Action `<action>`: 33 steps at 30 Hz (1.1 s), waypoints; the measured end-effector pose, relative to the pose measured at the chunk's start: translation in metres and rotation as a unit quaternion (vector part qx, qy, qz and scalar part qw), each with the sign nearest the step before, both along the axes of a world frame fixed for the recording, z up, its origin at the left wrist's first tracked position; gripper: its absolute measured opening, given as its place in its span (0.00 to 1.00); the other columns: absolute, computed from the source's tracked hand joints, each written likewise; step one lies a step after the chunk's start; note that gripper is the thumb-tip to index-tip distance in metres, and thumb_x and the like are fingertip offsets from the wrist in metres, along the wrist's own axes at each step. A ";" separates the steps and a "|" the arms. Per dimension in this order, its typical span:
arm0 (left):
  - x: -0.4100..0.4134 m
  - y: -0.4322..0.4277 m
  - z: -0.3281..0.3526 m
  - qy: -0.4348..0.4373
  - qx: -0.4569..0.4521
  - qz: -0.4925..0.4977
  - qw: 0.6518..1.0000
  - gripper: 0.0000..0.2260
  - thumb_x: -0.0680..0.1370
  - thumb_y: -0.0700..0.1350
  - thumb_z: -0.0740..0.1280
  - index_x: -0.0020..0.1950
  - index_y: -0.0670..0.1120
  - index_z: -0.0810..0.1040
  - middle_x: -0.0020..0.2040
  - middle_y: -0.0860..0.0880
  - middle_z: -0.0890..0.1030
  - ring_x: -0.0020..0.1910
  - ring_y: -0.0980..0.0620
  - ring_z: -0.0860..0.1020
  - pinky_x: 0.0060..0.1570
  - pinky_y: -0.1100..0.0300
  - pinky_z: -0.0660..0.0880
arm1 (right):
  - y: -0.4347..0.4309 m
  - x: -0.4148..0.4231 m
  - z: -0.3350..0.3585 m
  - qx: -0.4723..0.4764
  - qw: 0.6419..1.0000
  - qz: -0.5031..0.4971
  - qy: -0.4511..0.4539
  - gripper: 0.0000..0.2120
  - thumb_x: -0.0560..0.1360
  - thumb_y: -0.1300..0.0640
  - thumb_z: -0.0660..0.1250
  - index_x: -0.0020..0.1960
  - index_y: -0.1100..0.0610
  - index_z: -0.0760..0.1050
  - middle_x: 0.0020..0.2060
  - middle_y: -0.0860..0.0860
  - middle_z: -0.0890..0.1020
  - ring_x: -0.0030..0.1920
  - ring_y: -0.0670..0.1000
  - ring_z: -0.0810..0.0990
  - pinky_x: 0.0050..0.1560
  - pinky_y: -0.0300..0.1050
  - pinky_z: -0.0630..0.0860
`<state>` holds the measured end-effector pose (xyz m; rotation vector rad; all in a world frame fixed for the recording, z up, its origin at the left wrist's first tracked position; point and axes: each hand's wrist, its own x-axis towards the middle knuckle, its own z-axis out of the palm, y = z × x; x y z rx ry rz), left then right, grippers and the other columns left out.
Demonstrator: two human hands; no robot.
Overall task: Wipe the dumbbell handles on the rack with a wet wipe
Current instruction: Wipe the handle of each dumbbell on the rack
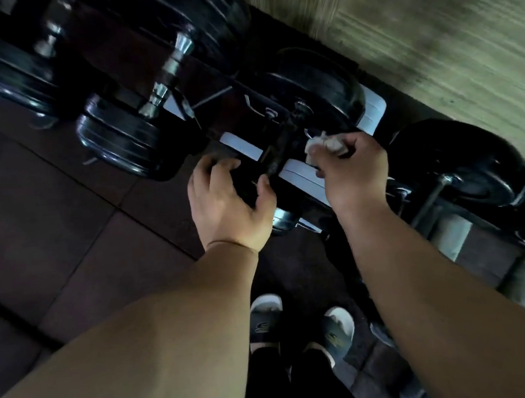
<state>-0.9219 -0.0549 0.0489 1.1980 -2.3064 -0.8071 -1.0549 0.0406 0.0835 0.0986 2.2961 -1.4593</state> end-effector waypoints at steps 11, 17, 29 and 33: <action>0.000 -0.001 -0.002 -0.007 -0.023 0.000 1.000 0.22 0.75 0.56 0.66 0.59 0.40 0.80 0.65 0.37 0.78 0.66 0.37 0.75 0.65 0.46 0.73 | -0.031 0.022 -0.024 -0.034 0.997 -0.025 -0.072 0.01 0.73 0.57 0.75 0.43 0.53 0.84 0.39 0.47 0.87 0.41 0.44 0.86 0.42 0.40 0.82; 0.001 0.000 -0.001 -0.014 -0.016 -0.002 1.000 0.22 0.75 0.56 0.66 0.60 0.40 0.80 0.66 0.39 0.77 0.66 0.38 0.75 0.64 0.46 0.73 | -0.027 0.020 -0.014 0.041 0.998 0.048 -0.017 0.02 0.74 0.56 0.75 0.45 0.53 0.83 0.38 0.45 0.85 0.39 0.41 0.84 0.40 0.36 0.81; 0.002 0.002 -0.002 -0.012 -0.015 0.002 1.000 0.22 0.74 0.55 0.66 0.59 0.40 0.80 0.65 0.38 0.77 0.64 0.38 0.76 0.61 0.53 0.71 | -0.028 0.007 -0.013 0.056 0.990 0.129 0.023 0.04 0.74 0.57 0.75 0.45 0.54 0.80 0.38 0.44 0.84 0.39 0.40 0.83 0.38 0.29 0.77; 0.002 0.002 -0.002 -0.017 -0.014 0.004 1.000 0.23 0.74 0.55 0.66 0.59 0.39 0.80 0.65 0.38 0.77 0.64 0.38 0.76 0.61 0.56 0.68 | -0.036 0.002 -0.018 0.064 0.982 0.091 0.152 0.04 0.75 0.56 0.74 0.45 0.50 0.79 0.47 0.46 0.82 0.46 0.41 0.80 0.42 0.25 0.74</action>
